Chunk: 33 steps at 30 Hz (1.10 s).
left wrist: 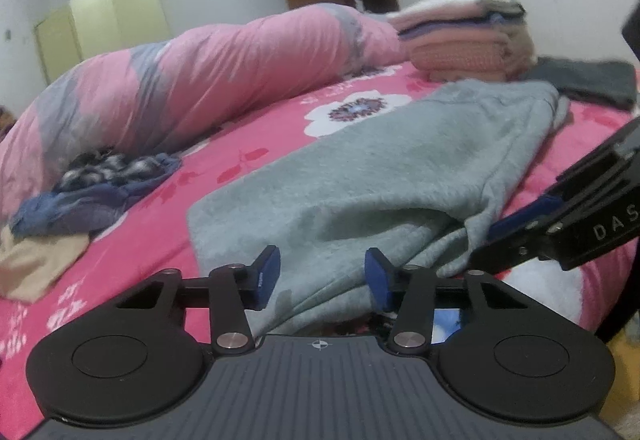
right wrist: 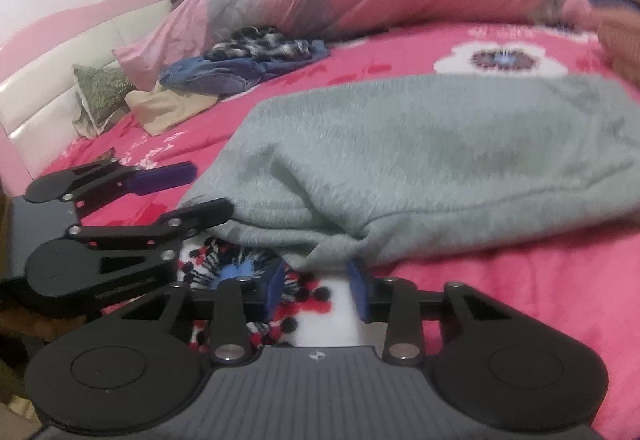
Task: Fold clothes
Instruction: 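Grasp the grey fleece edge with the left gripper while the right gripper grasps beside it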
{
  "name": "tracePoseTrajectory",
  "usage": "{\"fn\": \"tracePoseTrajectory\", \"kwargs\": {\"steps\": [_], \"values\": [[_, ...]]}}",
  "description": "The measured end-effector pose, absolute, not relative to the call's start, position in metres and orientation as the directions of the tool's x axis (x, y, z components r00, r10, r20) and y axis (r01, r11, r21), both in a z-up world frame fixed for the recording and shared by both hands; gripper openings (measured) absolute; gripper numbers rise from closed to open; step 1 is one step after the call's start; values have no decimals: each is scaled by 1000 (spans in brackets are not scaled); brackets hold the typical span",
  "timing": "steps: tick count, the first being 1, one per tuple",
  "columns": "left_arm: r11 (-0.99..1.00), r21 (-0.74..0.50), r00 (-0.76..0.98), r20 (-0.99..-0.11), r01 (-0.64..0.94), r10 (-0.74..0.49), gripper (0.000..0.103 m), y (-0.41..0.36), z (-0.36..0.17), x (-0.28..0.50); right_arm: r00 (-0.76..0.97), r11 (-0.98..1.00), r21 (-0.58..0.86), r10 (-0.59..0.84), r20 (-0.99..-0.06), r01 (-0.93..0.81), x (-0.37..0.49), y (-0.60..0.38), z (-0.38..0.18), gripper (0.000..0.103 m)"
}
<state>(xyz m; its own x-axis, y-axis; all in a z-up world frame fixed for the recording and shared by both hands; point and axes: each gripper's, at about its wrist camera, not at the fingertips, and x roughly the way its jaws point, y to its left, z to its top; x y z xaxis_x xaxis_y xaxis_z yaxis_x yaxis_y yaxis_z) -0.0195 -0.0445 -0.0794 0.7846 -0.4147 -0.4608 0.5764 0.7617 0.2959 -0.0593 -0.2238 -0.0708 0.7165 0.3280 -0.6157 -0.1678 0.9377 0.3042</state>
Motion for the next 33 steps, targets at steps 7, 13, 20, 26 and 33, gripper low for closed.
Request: {"fn": "tracePoseTrajectory", "kwargs": {"steps": [7,13,20,26,33], "values": [[689,354,746,-520,632,-417,26,-64,-91,-11,722,932,337,326,-610,-135,-56,-228,-74,18],[757,229,741,-502,611,-446,8,-53,-79,1,740,929,336,334,-583,-155,-62,-228,-71,16],[774,176,748,-453,608,-485,6,-48,-70,-1,781,927,313,349,-517,-207,-60,-221,-64,15],[774,180,752,-446,607,-485,6,-47,-71,-4,801,920,319,363,-476,-227,-37,-217,-68,15],[767,195,752,-444,611,-487,6,-47,-76,-3,810,930,275,350,-470,-242,-36,-217,-71,16]]}}
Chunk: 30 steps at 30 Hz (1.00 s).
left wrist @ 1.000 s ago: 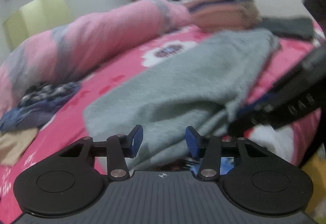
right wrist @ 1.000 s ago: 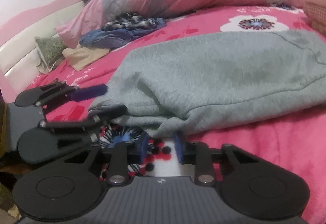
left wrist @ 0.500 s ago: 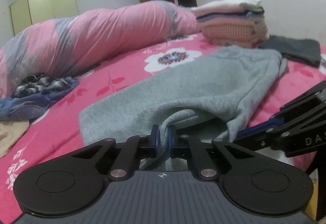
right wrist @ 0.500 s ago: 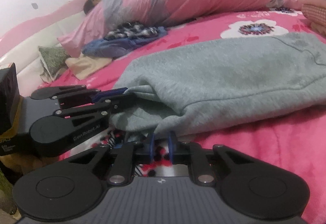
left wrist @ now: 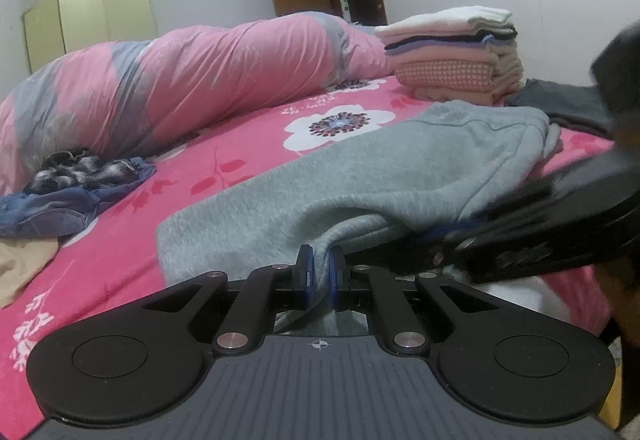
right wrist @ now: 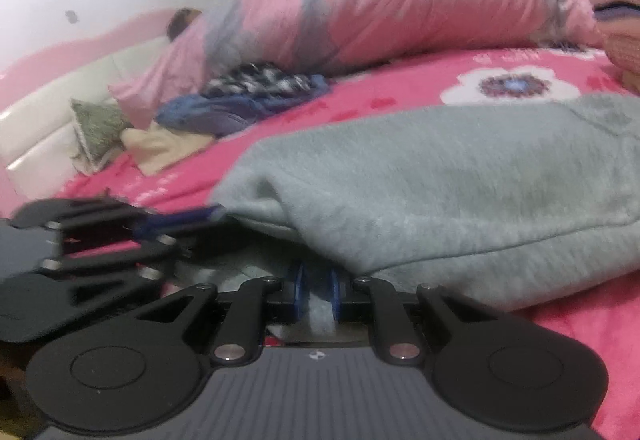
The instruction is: Fold clothes
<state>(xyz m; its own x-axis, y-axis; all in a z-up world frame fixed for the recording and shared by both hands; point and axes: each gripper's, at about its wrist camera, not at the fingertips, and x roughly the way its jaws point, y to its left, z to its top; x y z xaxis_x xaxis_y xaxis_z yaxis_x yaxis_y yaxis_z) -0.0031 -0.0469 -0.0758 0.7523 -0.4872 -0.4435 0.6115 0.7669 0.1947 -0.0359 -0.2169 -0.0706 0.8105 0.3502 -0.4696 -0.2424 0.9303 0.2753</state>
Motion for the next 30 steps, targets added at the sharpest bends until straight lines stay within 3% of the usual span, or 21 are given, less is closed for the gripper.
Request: {"fn": "tracePoseTrajectory", "kwargs": {"steps": [1,4,7,9,13,25,30], "values": [[765,197,751,-444,613,-488,6,-47,-77,-3,810,930,226,365,-459,-290,-42,-213,-67,18],[765,186,747,-443,617,-495,7,-45,-78,0,807,917,30,366,-464,-398,-59,-194,-62,42],[765,184,750,-432,617,-501,7,-44,-75,0,810,891,-137,319,-492,-433,-66,-177,-69,43],[763,185,750,-428,619,-504,7,-44,-75,-1,818,876,-214,280,-502,-432,-66,-168,-75,41],[760,182,746,-430,624,-509,7,-43,-76,-2,853,870,-304,214,-476,-388,-61,-157,-80,11],[756,168,740,-420,632,-525,6,-40,-77,-7,848,959,-74,206,-488,-275,-21,-174,-83,10],[743,203,737,-441,638,-512,7,-43,-85,-9,847,975,-58,155,-509,-213,-11,-174,-87,10]]}}
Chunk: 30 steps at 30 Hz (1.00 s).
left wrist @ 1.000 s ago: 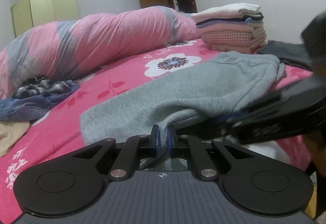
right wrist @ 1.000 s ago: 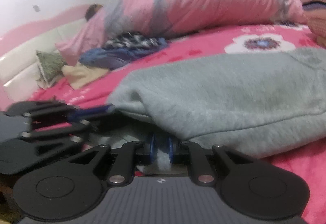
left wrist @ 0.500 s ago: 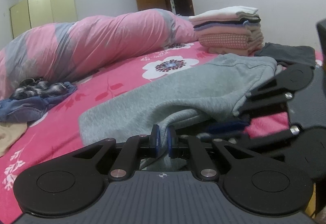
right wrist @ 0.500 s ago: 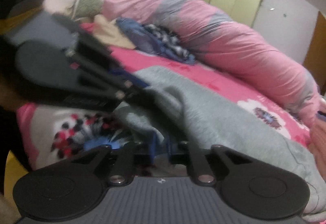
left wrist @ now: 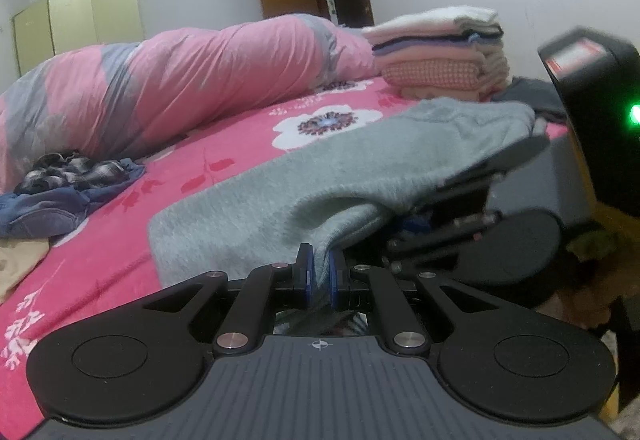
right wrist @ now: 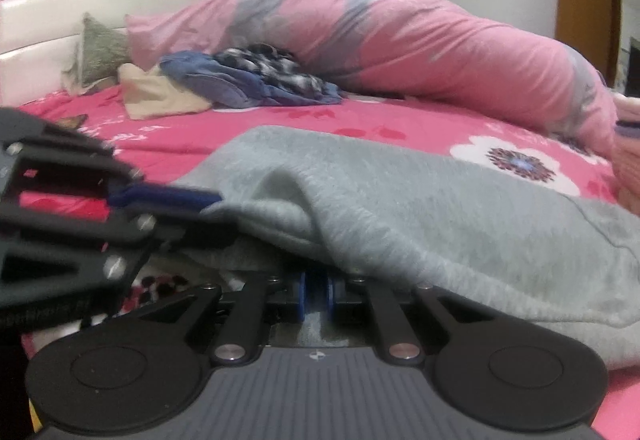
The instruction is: Fold clothes
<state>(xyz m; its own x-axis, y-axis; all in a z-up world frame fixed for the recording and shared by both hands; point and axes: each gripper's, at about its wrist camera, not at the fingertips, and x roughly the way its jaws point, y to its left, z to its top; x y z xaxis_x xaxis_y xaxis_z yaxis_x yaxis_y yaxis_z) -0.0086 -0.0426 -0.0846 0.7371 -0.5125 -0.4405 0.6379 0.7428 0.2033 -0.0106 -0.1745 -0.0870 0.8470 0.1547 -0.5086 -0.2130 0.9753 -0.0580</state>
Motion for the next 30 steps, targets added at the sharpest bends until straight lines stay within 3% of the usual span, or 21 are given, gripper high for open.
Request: {"fn": "tracePoseTrajectory", "kwargs": {"steps": [10,18,26,30], "values": [[704,378,786,-438,601,-436,15,-41,-104,-25,858,985,-46,124,-499,-169,-23,-182,-84,12],[726,346,787,-436,594,-436,16,-35,-103,-23,884,974,-63,169,-435,-217,-77,-197,-67,15],[721,332,778,-431,608,-457,25,-42,-98,-22,817,969,-49,175,-550,-241,-75,-198,-84,15],[716,334,775,-429,613,-463,25,-49,-97,-19,823,967,-53,184,-538,-250,-66,-191,-90,14]]}}
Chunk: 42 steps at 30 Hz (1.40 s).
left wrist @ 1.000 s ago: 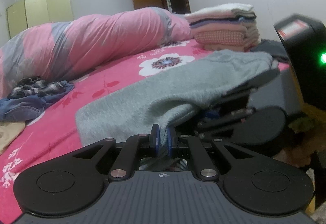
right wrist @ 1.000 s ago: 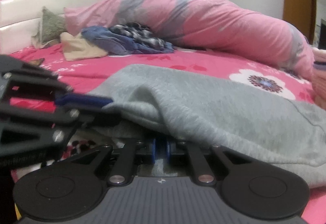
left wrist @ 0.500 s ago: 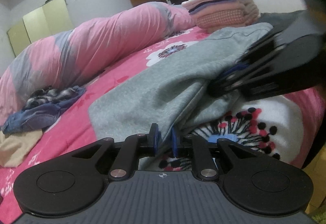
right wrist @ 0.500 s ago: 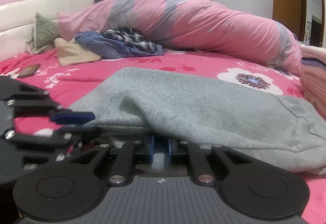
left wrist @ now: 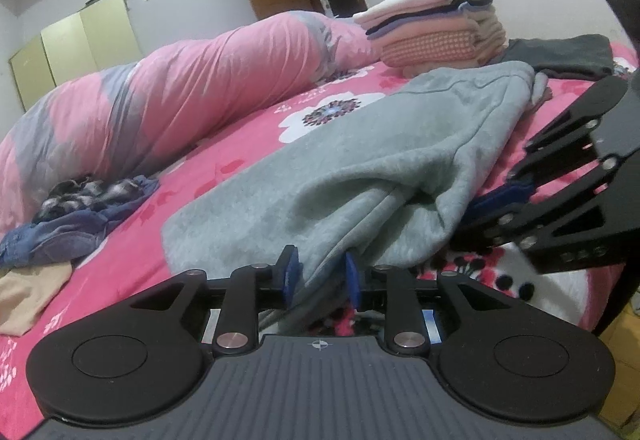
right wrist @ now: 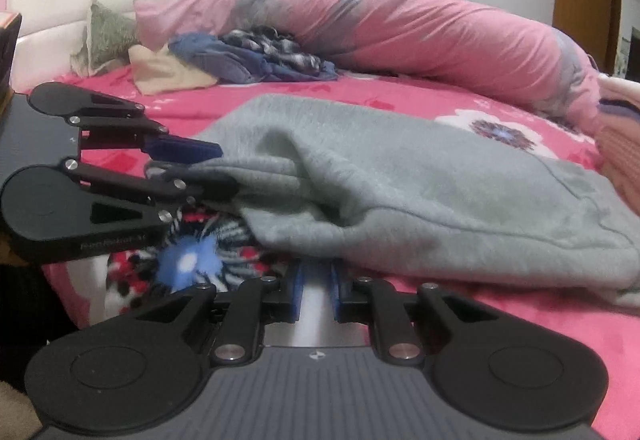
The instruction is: Fold clothes
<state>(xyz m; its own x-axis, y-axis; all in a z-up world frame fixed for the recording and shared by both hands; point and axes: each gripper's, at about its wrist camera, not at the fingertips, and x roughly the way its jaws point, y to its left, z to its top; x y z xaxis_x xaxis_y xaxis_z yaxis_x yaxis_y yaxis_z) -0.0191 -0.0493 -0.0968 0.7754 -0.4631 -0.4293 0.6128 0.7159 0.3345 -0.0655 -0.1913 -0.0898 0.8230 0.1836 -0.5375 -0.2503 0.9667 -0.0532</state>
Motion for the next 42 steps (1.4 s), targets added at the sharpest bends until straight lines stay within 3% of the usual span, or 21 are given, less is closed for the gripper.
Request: {"fn": "tracePoseTrajectory", "kwargs": {"steps": [12,20,27,32,36,42], "values": [[733,286,766,-430,617,-477,26,-56,-94,-10,878,957,-23,254,-406,-288,-77,-197,-77,14],[752,249,773,-393,610,-497,9,-55,-91,-13,882,953,-8,278,-382,-304,-65,-193,-80,14],[763,234,785,-347,602,-513,6,-51,-86,-19,846,942,129,335,-414,-310,-39,-198,-84,14],[757,234,783,-327,610,-529,6,-49,-83,-22,837,924,324,334,-433,-201,-15,-217,-92,13],[748,232,772,-347,621,-533,5,-46,-90,-22,849,866,491,326,-416,-92,-8,-239,-101,11],[731,257,758,-402,632,-514,5,-48,-108,-21,878,801,598,274,-393,17,-28,-265,-112,11]]}}
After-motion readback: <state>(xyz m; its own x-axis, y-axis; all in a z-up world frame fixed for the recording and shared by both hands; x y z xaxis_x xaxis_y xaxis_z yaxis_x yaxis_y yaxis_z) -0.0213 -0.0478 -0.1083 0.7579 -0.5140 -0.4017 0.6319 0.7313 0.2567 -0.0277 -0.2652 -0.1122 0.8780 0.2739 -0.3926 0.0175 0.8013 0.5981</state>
